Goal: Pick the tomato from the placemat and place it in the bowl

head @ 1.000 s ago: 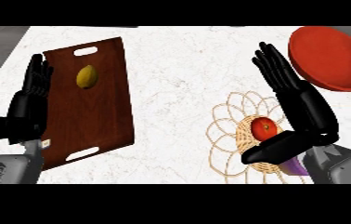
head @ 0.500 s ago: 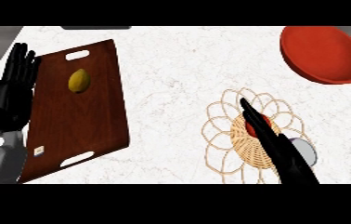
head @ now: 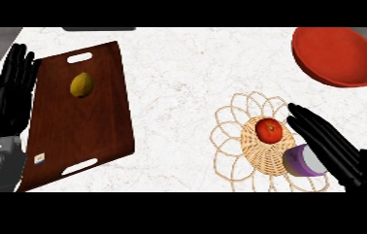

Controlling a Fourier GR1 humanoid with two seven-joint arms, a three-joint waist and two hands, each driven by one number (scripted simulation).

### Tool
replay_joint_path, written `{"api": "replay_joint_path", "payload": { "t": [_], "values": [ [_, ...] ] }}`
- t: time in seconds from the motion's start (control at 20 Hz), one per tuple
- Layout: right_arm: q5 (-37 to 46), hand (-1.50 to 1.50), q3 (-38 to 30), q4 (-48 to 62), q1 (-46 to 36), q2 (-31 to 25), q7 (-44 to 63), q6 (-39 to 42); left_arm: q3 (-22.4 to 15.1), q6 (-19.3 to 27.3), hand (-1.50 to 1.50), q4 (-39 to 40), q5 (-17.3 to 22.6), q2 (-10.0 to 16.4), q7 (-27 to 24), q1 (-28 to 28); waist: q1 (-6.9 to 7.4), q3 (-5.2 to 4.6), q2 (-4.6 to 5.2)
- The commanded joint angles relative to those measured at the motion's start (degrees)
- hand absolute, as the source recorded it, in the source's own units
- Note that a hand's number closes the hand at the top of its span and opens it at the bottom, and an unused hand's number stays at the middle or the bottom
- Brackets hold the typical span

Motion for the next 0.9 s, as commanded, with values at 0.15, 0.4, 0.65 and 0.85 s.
{"api": "replay_joint_path", "payload": {
  "t": [0.15, 0.4, 0.65, 0.85],
  "values": [
    [-9.4, -1.50, -6.2, -5.0, -2.0, -14.0, 14.6, 16.7, 0.6, -2.0, 0.00, -1.4, 1.0, 0.6, 0.4, 1.0, 1.62, -0.04, 0.31],
    [-13.2, -1.50, -6.6, -5.6, -2.5, -17.5, 16.9, 24.8, -1.0, 0.8, 0.00, 0.6, -1.3, -2.4, 1.7, -2.1, 0.97, 0.11, 0.41],
    [-14.1, -1.50, -10.3, -4.2, -2.1, -14.4, 17.8, 30.5, 1.2, -2.0, 0.00, -1.8, -1.1, -2.0, -0.2, 1.3, 1.05, 0.17, 0.24],
    [-8.7, -1.50, -8.4, 1.6, -4.0, -7.9, 14.9, 32.9, 2.0, -3.1, 0.00, 3.3, -2.5, -2.1, 0.2, -3.4, 1.00, 0.19, 0.37]
  ]
}}
